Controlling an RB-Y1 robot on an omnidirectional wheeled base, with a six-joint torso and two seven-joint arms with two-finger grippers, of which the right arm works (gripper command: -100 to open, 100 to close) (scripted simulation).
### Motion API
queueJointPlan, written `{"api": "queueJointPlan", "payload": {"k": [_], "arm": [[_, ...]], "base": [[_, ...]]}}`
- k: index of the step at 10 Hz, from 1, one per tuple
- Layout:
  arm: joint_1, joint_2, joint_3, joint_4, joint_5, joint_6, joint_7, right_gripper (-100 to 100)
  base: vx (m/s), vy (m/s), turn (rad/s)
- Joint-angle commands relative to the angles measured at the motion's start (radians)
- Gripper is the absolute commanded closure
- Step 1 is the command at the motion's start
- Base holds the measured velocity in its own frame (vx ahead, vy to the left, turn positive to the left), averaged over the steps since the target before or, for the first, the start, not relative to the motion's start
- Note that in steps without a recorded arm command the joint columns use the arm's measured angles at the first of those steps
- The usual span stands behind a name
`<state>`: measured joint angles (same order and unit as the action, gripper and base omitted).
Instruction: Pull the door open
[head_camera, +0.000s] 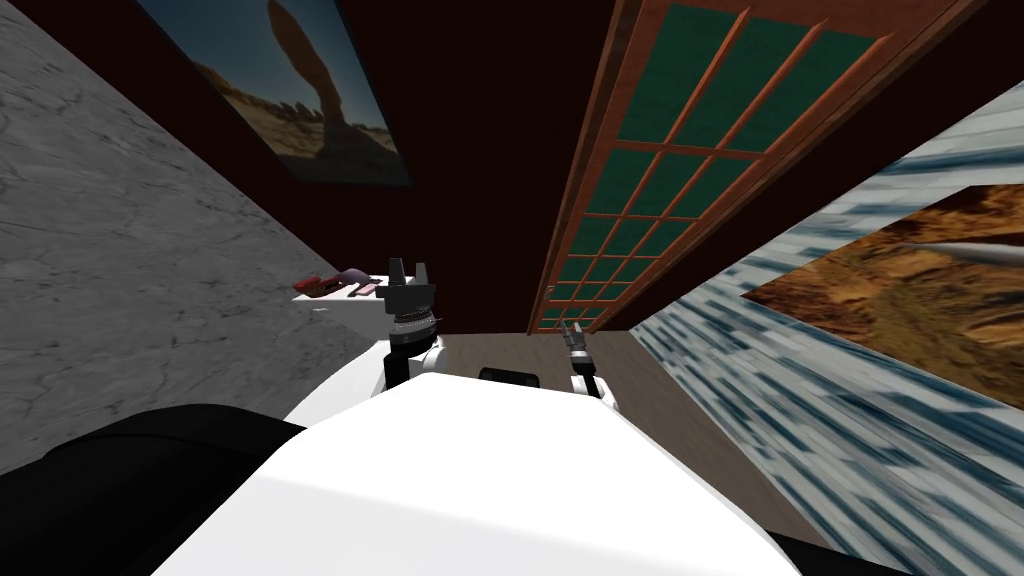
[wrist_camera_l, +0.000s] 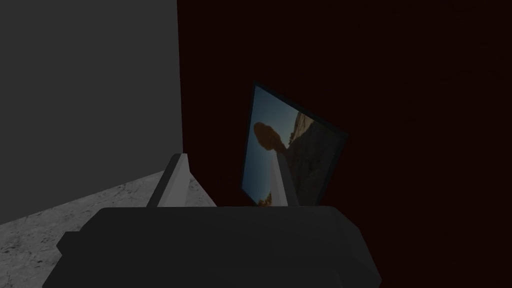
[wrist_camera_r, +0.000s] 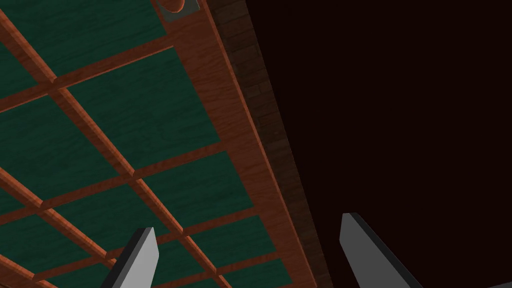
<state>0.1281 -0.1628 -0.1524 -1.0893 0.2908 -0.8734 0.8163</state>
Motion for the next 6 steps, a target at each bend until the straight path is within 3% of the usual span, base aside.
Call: {"api": "queueJointPlan", "payload": {"k": [1,6], "arm": [[-0.011,-0.003,-0.005,0.041,0.011,-0.013,0.03,-100],[-0.045,-0.013,-0.02,0.151,0.043,-0.037,0.111,-100]], "base": [[0.087,-0.008,0.008],[0.097,-0.011,0.008]]}}
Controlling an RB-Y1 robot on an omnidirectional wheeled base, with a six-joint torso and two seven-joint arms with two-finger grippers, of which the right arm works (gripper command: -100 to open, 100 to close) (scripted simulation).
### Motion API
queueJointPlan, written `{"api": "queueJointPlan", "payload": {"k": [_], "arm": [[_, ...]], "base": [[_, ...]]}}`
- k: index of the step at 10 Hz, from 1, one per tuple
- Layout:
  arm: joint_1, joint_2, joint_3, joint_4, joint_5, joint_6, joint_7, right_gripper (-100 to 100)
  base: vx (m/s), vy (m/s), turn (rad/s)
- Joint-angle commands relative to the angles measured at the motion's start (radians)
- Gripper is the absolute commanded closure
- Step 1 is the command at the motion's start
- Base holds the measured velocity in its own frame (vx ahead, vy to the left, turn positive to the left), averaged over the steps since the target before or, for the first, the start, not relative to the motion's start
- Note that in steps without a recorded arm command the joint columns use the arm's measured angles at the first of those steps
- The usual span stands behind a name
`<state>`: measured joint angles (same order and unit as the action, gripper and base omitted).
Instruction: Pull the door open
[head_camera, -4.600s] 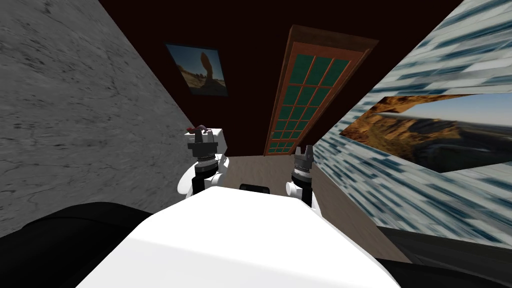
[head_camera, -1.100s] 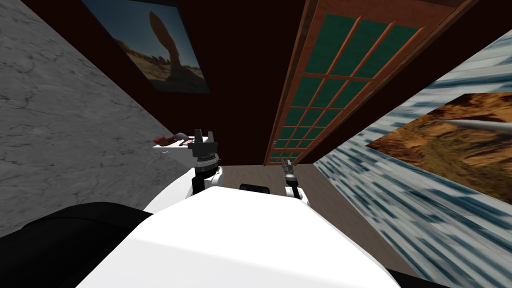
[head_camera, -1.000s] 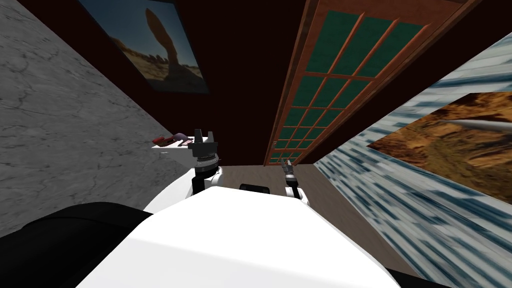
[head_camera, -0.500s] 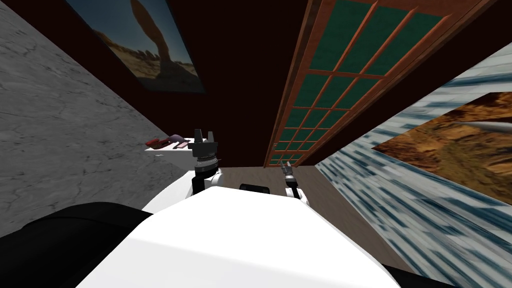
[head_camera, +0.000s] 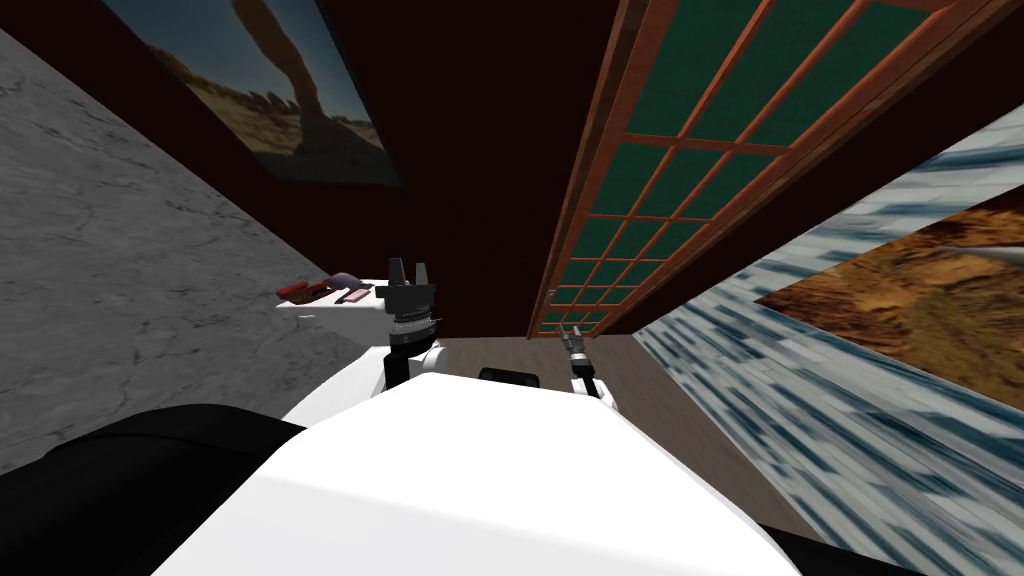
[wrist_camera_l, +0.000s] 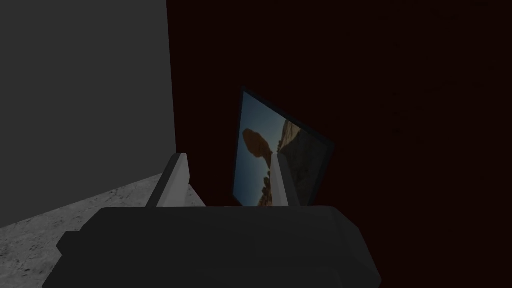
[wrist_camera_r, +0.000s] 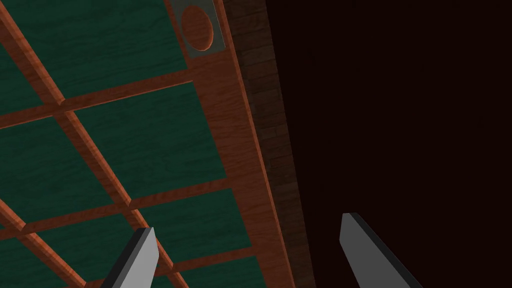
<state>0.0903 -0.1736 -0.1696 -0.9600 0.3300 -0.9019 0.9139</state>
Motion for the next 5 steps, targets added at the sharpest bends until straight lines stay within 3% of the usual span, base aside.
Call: {"api": "queueJointPlan", "payload": {"k": [1,5], "arm": [[-0.013,-0.003,-0.005,0.041,0.009,-0.013,0.027,-100],[-0.037,-0.009,-0.016,0.118,0.031,-0.03,0.084,-100]], "base": [[0.102,-0.004,0.005],[0.1,-0.014,0.007]]}}
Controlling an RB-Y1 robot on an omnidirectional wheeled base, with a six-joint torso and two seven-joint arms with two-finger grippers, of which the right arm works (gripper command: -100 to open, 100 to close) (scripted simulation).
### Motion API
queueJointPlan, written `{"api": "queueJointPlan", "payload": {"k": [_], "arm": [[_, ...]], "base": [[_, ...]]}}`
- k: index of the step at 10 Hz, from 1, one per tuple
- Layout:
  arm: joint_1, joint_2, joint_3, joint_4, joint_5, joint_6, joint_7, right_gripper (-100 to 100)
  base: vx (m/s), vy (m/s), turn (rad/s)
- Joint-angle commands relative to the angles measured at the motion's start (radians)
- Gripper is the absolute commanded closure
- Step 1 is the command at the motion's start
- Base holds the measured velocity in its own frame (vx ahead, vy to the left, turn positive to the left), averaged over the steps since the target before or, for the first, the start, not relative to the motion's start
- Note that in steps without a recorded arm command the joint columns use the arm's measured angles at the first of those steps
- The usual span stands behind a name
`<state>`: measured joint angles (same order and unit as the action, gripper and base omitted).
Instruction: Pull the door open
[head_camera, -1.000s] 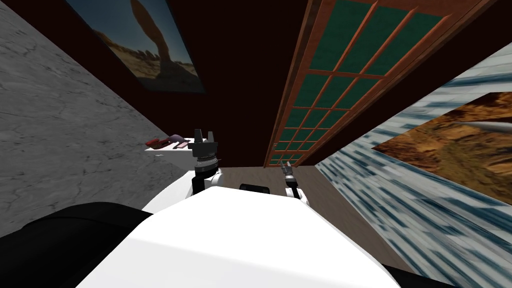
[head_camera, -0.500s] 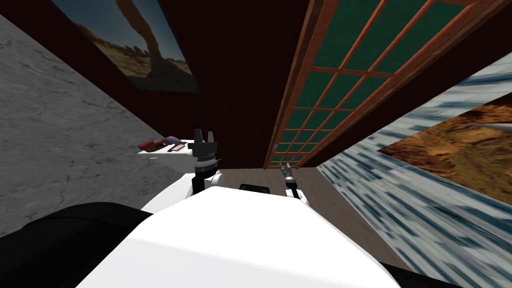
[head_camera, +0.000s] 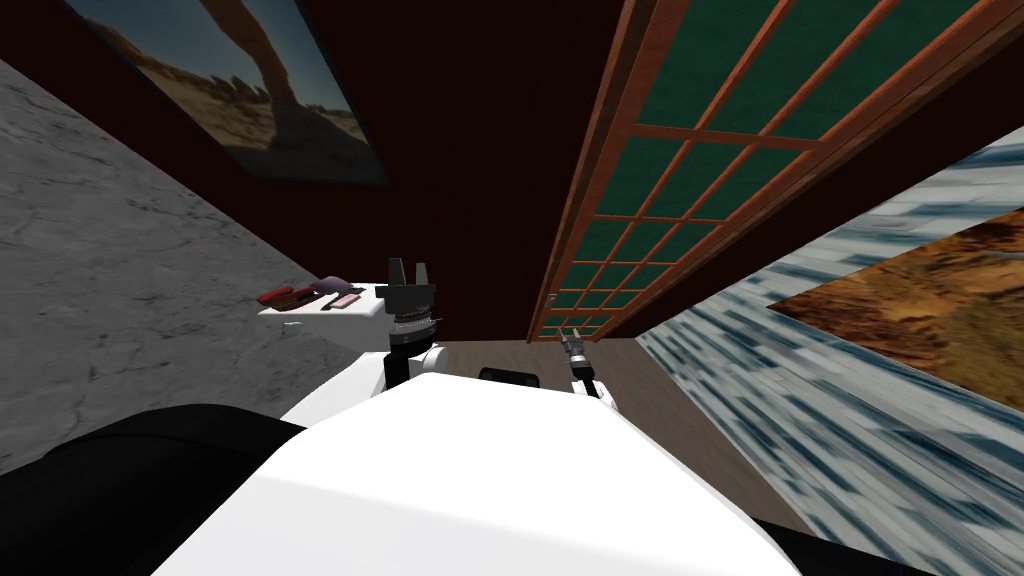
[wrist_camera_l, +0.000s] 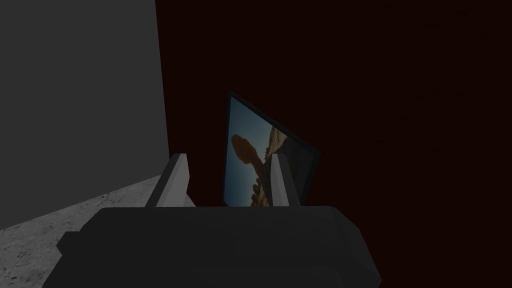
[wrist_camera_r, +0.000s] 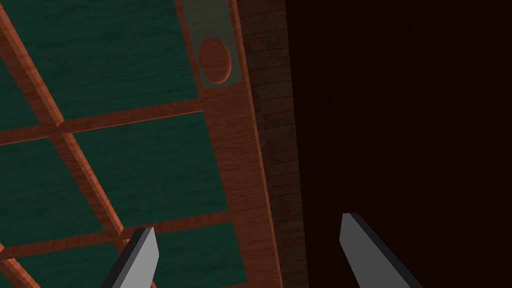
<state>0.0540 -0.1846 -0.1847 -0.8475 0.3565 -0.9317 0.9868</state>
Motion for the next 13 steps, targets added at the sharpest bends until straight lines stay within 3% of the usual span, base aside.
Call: {"api": "queueJointPlan", "payload": {"k": [1,4,9,10,13], "arm": [[-0.011,-0.001,-0.005,0.037,0.013,-0.007,0.034,-100],[-0.033,-0.006,-0.014,0.107,0.034,-0.023,0.085,-100],[-0.053,-0.01,-0.023,0.172,0.052,-0.037,0.133,-100],[-0.046,-0.009,-0.02,0.155,0.05,-0.032,0.122,-100],[-0.033,-0.028,-0.048,0.179,0.03,-0.056,0.124,-100]], "base": [[0.118,-0.023,0.005],[0.153,-0.021,0.01],[0.108,-0.008,0.004],[0.053,-0.006,0.003],[0.158,0.038,0.133]]}}
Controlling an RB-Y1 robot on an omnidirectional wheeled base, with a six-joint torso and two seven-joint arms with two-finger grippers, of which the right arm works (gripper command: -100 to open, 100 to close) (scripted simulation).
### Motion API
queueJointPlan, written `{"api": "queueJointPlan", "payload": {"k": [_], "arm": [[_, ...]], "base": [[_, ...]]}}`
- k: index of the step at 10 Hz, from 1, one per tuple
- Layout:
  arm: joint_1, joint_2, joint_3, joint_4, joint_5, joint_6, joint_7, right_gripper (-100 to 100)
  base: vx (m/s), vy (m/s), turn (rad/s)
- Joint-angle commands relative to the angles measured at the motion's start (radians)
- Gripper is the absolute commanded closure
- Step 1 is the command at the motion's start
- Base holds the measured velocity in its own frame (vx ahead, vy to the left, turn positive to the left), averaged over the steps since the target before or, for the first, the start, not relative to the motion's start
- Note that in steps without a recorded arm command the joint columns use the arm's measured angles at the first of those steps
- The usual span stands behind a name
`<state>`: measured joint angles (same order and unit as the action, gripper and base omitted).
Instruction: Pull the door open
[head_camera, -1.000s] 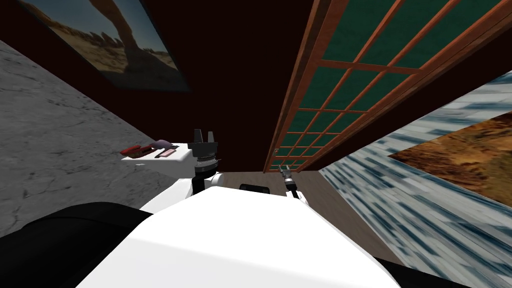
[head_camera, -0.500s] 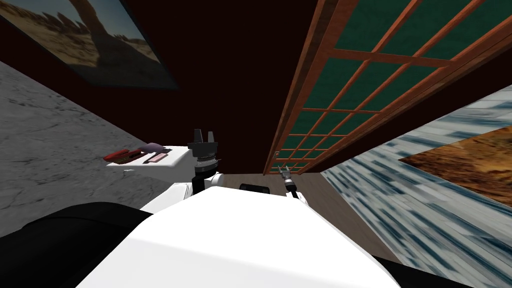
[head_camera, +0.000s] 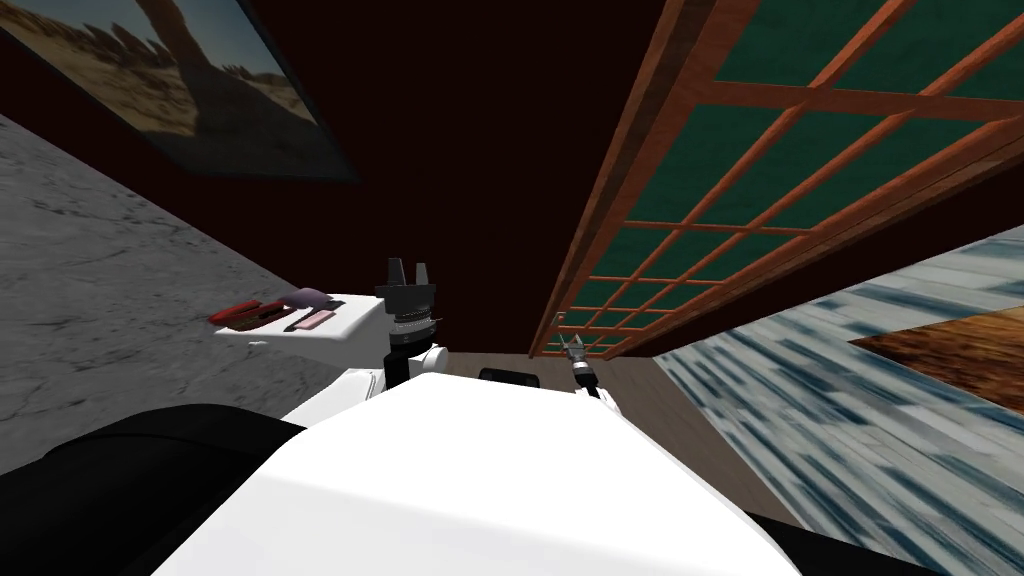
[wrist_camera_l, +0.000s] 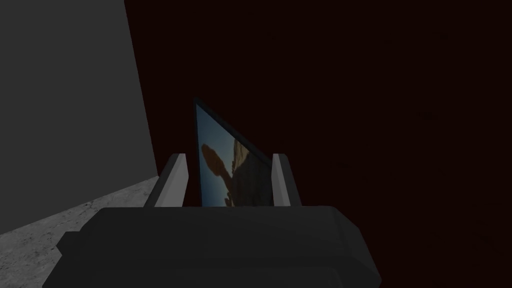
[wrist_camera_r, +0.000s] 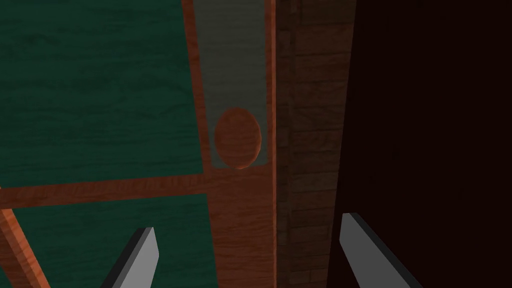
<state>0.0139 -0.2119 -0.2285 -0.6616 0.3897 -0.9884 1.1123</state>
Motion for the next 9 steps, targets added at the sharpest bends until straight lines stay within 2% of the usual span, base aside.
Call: {"api": "queueJointPlan", "payload": {"k": [1,6,7,8,9], "arm": [[0.012,-0.008,-0.015,0.002,-0.011,-0.008,-0.002,-100],[0.037,-0.041,-0.064,0.043,-0.048,-0.05,-0.003,-100],[0.047,-0.032,-0.056,0.036,-0.041,-0.048,-0.001,-100],[0.047,-0.032,-0.056,0.036,-0.041,-0.048,-0.001,100],[0.047,-0.032,-0.056,0.036,-0.041,-0.048,-0.001,100]], "base": [[0.184,0.039,0.148],[0.192,0.044,0.14],[0.052,0.006,-0.017],[-0.029,0.007,0.001],[-0.021,-0.02,-0.028]]}}
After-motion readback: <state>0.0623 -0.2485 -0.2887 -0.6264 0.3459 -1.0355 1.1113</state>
